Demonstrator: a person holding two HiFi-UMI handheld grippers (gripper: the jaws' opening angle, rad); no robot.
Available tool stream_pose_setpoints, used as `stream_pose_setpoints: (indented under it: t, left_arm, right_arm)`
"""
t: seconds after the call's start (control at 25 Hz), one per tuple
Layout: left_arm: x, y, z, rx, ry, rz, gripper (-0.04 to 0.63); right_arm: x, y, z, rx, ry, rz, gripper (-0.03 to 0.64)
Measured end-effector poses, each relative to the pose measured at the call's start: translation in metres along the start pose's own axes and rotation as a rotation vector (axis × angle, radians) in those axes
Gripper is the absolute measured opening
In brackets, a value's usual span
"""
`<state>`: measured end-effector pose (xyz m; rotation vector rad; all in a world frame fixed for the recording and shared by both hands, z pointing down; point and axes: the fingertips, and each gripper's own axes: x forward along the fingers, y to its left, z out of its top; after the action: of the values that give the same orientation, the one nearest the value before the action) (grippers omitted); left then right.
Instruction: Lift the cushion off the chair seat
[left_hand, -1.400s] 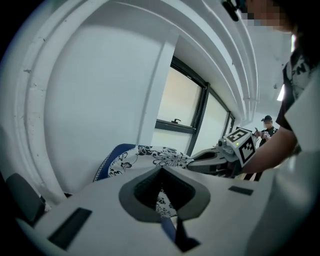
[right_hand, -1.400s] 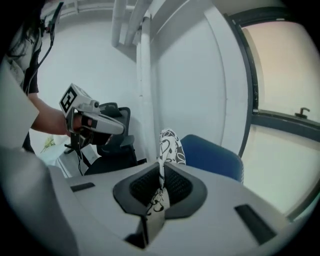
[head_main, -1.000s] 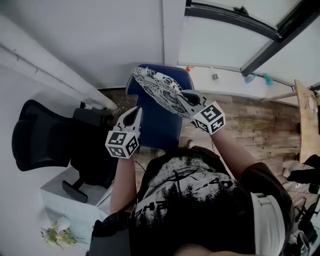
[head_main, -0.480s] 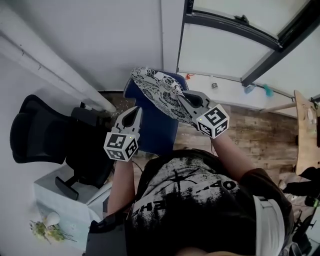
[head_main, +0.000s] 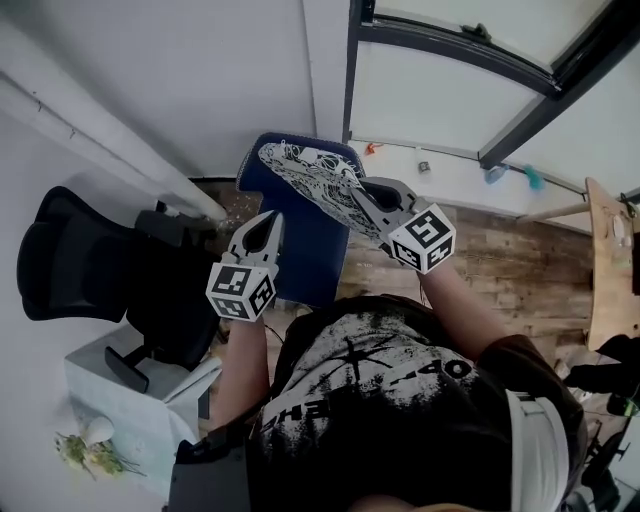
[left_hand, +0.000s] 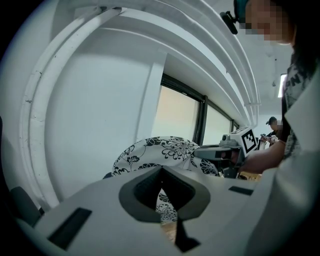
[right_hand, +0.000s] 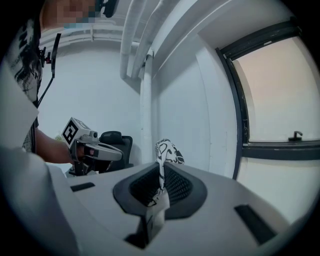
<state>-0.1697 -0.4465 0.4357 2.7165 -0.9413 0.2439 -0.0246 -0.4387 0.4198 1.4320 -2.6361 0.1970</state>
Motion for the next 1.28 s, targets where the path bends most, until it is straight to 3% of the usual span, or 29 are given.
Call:
stream_pose_setpoints:
  t: [1.28]
  left_arm:
    - [0.011,-0.017,-0.002,0.028,0.003,0.011,0.012]
  right_arm:
    - [-0.015,-0.003,-0.007,-0.012,-0.006,-0.004,0.031]
